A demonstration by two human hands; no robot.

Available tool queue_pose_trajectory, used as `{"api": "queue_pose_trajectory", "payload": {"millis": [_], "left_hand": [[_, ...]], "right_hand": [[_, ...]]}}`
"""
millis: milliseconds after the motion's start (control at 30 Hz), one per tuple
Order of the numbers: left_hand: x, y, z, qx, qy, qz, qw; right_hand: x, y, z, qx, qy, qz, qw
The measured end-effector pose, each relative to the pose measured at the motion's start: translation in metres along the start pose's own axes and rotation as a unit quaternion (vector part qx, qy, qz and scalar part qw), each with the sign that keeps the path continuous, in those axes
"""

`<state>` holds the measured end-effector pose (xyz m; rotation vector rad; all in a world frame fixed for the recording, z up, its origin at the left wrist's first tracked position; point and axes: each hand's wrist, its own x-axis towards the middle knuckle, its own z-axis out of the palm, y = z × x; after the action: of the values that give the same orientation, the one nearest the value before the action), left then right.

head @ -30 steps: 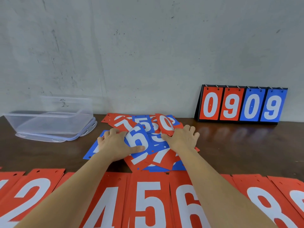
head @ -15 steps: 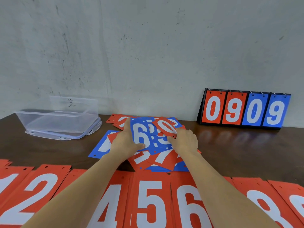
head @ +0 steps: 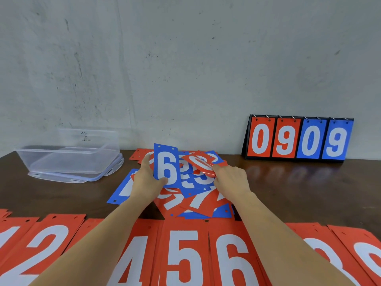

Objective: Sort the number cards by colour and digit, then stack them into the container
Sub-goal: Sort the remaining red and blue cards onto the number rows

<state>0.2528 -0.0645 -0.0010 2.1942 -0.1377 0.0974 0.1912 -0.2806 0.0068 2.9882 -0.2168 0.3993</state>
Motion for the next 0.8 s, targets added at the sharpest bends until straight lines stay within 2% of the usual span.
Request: {"api": "queue_pose_trajectory", "payload": {"millis": [267, 400, 467, 600, 700, 800], "left_hand": [[-0.004, -0.005, -0.007, 0.001, 0.001, 0.014, 1.0], [-0.007, -0.002, -0.011, 0.007, 0.005, 0.011, 1.0], [-0.008, -0.001, -0.014, 0.005, 0.01, 0.007, 1.0], [-0.01, -0.001, -0.019, 0.003, 0.018, 0.008, 1.0], [-0.01, -0.003, -0.021, 0.009, 0.012, 0.008, 1.0], [-0.008, -0.007, -0.022, 0.01, 0.01, 0.003, 1.0]], "right_hand": [[-0.006, 0.001, 0.004, -0.028, 0.019, -0.043, 0.999], [-0.013, 0.002, -0.001, -0.005, 0.017, -0.051, 0.999], [-0.016, 0.003, -0.002, 0.036, 0.022, -0.02, 0.999], [-0.004, -0.004, -0.002, 0.152, 0.043, 0.106, 0.982], [0.012, -0.013, 0.007, 0.138, -0.041, 0.181, 0.973], [0.02, -0.017, 0.017, 0.095, -0.097, 0.206, 0.969]]}}
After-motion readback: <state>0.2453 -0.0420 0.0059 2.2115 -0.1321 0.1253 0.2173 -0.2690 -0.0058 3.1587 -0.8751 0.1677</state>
